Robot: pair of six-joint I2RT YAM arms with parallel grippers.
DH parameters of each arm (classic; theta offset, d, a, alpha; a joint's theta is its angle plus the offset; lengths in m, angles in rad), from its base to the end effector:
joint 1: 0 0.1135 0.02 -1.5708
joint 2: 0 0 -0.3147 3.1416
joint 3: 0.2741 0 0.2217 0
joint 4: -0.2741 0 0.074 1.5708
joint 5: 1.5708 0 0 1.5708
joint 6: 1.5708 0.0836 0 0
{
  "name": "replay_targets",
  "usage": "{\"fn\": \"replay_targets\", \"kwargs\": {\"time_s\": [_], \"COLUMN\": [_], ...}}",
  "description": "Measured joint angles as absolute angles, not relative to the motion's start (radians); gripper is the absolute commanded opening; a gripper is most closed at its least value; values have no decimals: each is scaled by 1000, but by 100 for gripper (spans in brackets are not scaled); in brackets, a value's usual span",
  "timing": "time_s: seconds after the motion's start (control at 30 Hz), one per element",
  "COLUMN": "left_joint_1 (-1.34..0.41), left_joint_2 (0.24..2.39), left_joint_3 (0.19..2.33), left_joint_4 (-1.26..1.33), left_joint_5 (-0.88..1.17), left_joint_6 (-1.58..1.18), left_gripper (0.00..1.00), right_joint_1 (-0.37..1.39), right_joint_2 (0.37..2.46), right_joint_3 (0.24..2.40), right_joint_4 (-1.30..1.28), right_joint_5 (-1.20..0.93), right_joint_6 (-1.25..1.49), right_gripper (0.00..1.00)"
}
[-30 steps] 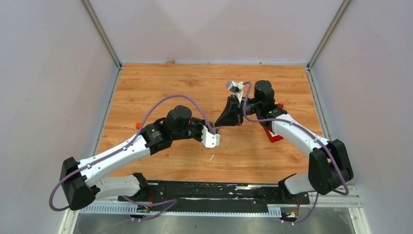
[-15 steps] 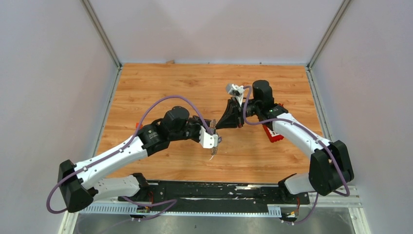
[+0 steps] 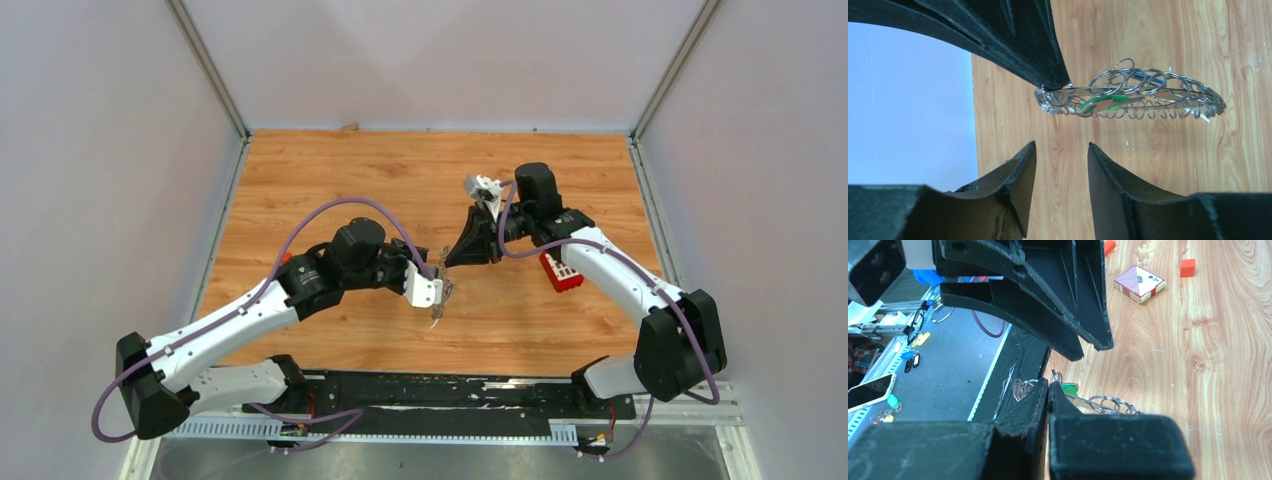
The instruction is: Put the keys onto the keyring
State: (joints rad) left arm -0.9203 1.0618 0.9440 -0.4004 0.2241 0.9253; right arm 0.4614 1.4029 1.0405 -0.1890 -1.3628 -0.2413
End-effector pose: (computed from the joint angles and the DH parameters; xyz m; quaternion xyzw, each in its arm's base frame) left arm 0.1189 -0.1869 0.3458 0.7190 0.4738 -0.0954 0.4994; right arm 0.2018 0.1917 0.3564 -0.5219 0.5308 0.5881 0.3163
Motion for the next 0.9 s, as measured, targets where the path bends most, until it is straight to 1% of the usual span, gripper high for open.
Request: {"fn": "replay_targets", "kwargs": {"time_s": [0.07,0.17,0.23,0.5,0.9], "left_joint_1": [-913,-897,-881,-835,-830], "left_joint_2": [1064,1086,1110,1203,1238], "left_joint_3": [961,1021,1065,1190,1192], "left_joint_4": [-418,-454,-472,-551,-630], "left_joint_5": [230,263,293,434,569], "left_joint_6": [927,929,929,929,928], "left_gripper": [46,40,39,39,39], "right_joint_1": [462,462,463,466,468], "right_joint_2": [1403,1406,1409,1427,1427], "right_joint_3": [1047,1059,1072,1104,1105], "right_joint_4": [-217,-268,-315,-452,-476], "right_joint_5": [-1364,-1369,-1374,-1387,-1388], "right_joint_6": [-268,-319,-364,-501,-534], "right_gripper": [0,0,0,0,0]}}
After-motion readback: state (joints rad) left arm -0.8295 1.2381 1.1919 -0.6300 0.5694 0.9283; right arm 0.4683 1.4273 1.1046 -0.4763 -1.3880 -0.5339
